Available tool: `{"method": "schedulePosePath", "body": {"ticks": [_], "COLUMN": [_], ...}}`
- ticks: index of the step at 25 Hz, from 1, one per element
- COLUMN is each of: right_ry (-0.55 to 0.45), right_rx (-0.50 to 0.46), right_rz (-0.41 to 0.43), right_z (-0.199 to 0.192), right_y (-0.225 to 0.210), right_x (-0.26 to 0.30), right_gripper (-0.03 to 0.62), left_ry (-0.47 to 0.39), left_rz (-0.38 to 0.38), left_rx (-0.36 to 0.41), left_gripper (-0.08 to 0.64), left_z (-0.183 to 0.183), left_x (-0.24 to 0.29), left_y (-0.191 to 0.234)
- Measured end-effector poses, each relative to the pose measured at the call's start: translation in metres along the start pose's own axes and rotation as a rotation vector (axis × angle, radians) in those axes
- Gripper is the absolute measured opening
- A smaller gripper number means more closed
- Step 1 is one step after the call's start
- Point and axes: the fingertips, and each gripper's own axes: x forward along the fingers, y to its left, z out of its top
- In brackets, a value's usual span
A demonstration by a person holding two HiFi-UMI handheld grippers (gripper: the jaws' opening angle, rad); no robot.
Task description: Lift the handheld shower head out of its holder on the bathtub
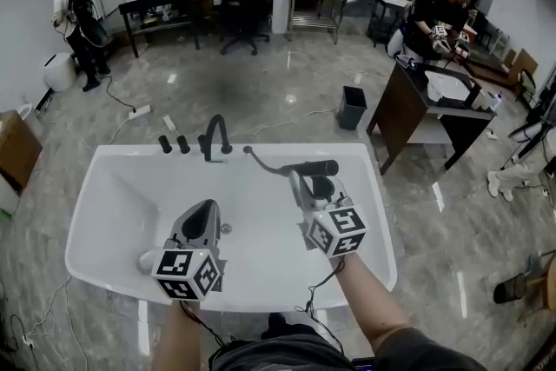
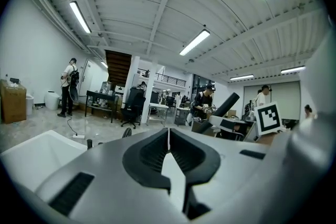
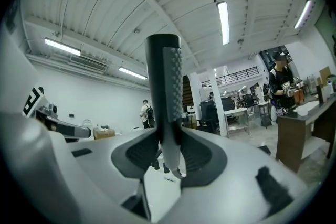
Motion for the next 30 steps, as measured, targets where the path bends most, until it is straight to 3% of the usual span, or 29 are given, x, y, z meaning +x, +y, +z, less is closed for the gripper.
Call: {"method": "schedulePosePath", "body": {"ticks": [5,15,30], "right_ry": [-0.037,-0.037,-0.061], "right_rx": [-0.011,-0.007,0.007], "right_rz": [-0.047,-0.104,-0.169], "right_z": [0.018,0.018,0.015], "right_y": [0.028,0.091,0.155], "right_x": [-0.041,-0.124,-0.22], "right_gripper": [0.14,0.14,0.14], "left_ry": [0.012,0.042,0.0], "left_rz": [-0.023,-0.048,-0.101], "left_rx": [0.006,0.012,0.013], "left_gripper": [0.021,0.021,0.021], "left_z": [-0.008,-0.035,-0.035], "left_x": [-0.039,-0.139,-0.242], "left_y": [-0.005,-0.015,-0.036]}}
